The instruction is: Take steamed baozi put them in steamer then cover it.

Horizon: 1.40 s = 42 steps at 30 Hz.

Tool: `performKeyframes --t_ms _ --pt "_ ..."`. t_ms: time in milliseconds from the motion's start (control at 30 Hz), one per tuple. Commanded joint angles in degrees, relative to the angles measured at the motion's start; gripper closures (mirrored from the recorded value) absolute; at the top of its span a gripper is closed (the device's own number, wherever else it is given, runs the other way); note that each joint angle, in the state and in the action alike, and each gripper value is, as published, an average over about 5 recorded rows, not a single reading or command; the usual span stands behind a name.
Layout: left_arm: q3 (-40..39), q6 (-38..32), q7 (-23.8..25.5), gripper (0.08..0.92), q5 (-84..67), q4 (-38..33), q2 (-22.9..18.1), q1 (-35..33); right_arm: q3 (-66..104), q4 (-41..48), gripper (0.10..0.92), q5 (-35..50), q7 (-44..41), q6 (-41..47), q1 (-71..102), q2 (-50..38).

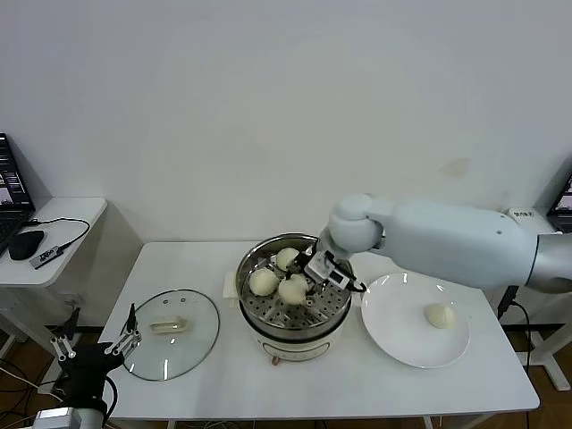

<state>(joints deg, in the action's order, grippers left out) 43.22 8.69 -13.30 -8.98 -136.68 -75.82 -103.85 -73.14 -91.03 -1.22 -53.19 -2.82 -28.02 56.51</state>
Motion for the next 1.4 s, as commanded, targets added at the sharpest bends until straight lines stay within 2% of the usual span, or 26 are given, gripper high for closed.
performKeyframes --t_ms 33,467,767,900,1067,1200,1400 --pt "-0.14 -0.1 -0.01 0.177 -0.01 0.22 -0.16 0.06 -1.72 -2.9 0.454 -3.7 0.59 -4.78 1.12 1.27" --pt "-0.36 -0.14 -0.03 0.177 -0.02 0.35 -0.13 0.38 -1.46 -2.96 0.431 -3.87 1.21 -5.45 1.02 0.72" --pt "-0.76 -0.11 0.02 0.177 -0.13 0.51 0.48 0.86 2.05 -3.45 0.221 -2.05 1.13 -4.86 -2.76 -4.98" --pt "-0.72 -0.06 0.08 0.177 -0.37 0.76 1.45 1.45 5.13 -3.64 0.204 -1.15 1.0 0.71 -3.93 -10.32" --pt "-1.16 -0.1 0.22 0.177 -0.47 1.39 2.78 2.32 8.58 -4.84 0.203 4.96 1.45 13.79 -3.78 -20.71" --pt "-1.99 0.02 0.3 0.177 -0.66 1.59 3.95 2.97 10.87 -5.78 0.203 8.85 0.6 20.86 -0.89 -28.84" --pt "-2.32 0.38 0.42 0.177 -1.66 1.13 6.2 3.31 12.78 -5.74 0.203 7.49 -1.35 23.51 6.98 -38.04"
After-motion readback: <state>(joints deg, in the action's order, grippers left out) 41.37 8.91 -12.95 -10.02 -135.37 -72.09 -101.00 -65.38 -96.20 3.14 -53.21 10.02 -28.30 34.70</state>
